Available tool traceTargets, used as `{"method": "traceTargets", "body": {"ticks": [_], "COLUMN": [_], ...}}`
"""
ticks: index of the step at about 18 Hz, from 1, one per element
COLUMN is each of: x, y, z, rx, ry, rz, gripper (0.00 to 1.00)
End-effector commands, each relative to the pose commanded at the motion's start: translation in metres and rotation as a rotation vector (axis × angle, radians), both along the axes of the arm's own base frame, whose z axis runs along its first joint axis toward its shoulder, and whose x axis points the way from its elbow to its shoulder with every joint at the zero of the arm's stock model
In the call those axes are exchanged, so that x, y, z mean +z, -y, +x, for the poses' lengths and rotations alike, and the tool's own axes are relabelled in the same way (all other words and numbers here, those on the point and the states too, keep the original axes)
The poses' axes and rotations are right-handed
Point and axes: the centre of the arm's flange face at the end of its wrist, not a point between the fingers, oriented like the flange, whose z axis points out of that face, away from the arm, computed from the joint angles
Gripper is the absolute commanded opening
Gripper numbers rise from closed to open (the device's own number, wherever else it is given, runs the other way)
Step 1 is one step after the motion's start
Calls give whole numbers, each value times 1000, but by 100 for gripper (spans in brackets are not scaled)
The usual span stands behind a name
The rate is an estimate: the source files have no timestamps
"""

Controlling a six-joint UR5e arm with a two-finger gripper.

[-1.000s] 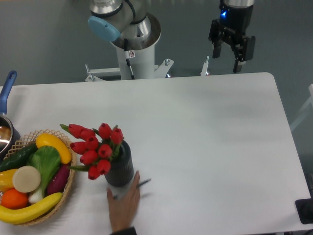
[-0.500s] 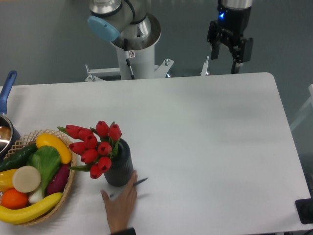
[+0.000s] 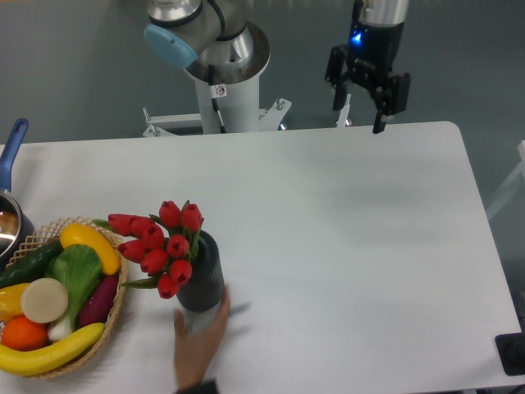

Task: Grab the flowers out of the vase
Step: 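Move the open gripper down toward the red tulip stems above the vase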

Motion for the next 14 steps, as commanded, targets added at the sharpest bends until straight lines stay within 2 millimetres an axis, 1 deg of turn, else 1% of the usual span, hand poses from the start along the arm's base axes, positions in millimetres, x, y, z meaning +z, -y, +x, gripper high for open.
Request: {"method": "traceTargets", "body": {"ticks": [3, 5, 6, 8, 10, 12, 14], "x": [-12, -22, -29, -33, -36, -44, -50], "y": [-19, -35, -41, -49, -58, -81, -103], "z": [8, 13, 15, 19, 23, 31, 37], "rx": [7, 9, 9, 6, 15, -18, -8], "ry": [52, 120, 151, 178, 196, 200, 266], "rz": [2, 75, 124, 226, 273, 287, 342], "gripper": [100, 100, 100, 100, 100, 100, 100]}}
